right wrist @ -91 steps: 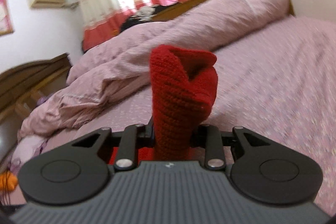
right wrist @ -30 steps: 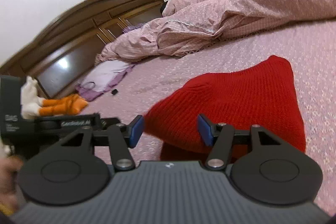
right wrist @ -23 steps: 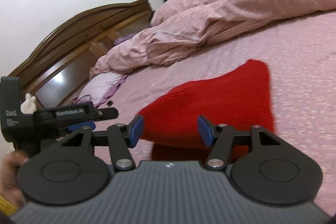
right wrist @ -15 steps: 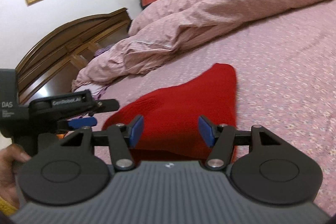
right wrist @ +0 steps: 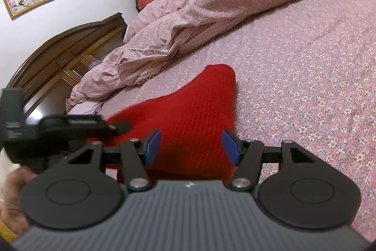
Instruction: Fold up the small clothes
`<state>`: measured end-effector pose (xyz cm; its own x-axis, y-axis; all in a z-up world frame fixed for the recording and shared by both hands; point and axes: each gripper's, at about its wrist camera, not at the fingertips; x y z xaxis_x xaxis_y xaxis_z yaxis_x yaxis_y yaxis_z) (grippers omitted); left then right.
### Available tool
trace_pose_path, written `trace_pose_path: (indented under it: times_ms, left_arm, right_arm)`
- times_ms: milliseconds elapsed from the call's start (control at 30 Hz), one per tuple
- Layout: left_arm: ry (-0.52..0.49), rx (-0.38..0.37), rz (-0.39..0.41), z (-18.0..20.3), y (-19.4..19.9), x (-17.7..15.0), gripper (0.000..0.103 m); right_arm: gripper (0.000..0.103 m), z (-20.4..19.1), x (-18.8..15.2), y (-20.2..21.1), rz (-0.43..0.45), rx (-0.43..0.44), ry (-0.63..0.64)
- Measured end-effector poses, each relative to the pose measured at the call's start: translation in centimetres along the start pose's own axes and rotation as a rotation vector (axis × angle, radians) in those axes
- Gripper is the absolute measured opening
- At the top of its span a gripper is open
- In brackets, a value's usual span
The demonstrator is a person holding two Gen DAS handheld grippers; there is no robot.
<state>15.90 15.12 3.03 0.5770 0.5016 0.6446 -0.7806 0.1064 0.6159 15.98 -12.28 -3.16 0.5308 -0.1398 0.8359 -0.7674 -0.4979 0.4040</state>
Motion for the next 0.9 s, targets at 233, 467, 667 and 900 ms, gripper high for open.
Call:
trace_pose_path:
  times_ms: [233, 467, 667, 900]
  left_arm:
    - [0.045, 0.039, -0.021, -3.7, 0.0, 0.2, 0.023]
    - [0.06, 0.083, 0.0, -5.8, -0.6, -1.0, 0.064]
    - [0.105, 0.066, -0.008, -7.0, -0.9, -1.2, 0.073]
    - [0.111, 0.062, -0.03, -7.3, -1.4, -1.1, 0.078]
  right_arm:
    - [0.061, -1.2, 0.5, -1.1, 0.009, 0.028, 0.035]
    - [0.064, -2.8, -0.4, -3.6, -0.052, -0.003, 0.139]
    - [0.073, -1.5, 0.4, -3.6, -0.063, 0.037, 0.077]
    - [0.085, 1.5, 2.7, -5.1, -0.105, 0.098, -0.021]
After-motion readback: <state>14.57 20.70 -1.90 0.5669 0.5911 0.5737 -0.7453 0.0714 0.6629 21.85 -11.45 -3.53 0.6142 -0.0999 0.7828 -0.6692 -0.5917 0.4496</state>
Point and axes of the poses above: each gripper's, at about its wrist camera, not at the fingertips, and y roughly against the way its jaws point, z to its right, x to its top, and after that the axes turned 12 degrees about y, right-handed
